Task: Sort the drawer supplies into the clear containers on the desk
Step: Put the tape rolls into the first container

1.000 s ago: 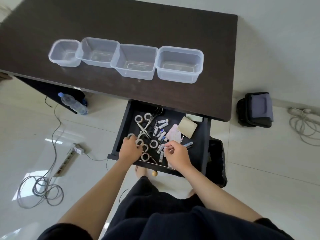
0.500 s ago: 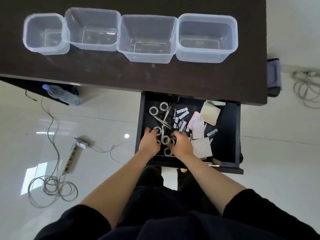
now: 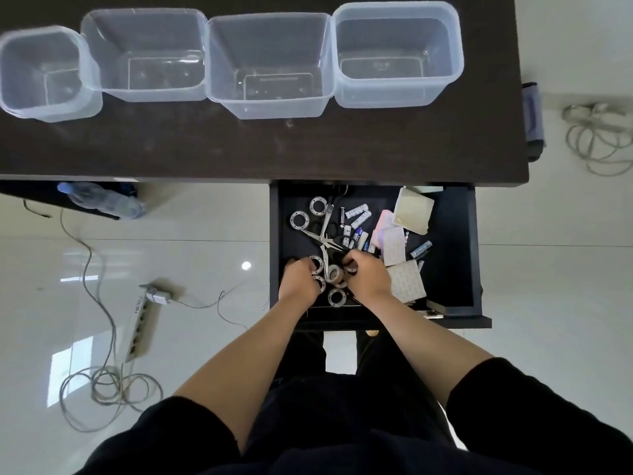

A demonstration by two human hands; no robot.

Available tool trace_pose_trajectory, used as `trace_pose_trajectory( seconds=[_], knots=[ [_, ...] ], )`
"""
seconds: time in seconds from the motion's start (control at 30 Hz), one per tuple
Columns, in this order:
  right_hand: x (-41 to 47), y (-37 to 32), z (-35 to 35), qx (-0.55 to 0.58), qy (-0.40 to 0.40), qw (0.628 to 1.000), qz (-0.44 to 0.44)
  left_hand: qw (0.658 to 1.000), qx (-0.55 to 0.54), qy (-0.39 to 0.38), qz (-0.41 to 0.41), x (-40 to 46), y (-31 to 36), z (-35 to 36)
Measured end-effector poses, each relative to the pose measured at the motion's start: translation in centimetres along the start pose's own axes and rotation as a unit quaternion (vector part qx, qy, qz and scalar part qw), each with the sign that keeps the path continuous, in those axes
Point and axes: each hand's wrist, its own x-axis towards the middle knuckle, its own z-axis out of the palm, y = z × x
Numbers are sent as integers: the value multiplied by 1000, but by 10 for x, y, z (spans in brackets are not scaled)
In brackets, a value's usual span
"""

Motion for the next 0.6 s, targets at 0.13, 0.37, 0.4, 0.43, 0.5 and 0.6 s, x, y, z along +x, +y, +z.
trace_pose_trajectory(
  seconds=[0.13,0.37,0.4,0.43,0.5,0.6],
  knots=[
    [-2,2,-7,31,11,999,9,1000,-11,17,8,-4,2,-2],
    [-18,5,-23,79,48,996,-1,999,-17,38,34,-20,7,-8],
    [-21,5,-26,82,50,995,-5,998,-20,43,37,-22,8,-9],
    [-23,4,-28,82,51,995,-10,998,-24,49,39,-25,10,-10],
    [-28,5,-33,80,50,995,-14,997,-33,62,44,-30,13,-12],
    [-33,7,-41,76,49,996,-28,994,-52,89,44,-39,19,-14]
  ],
)
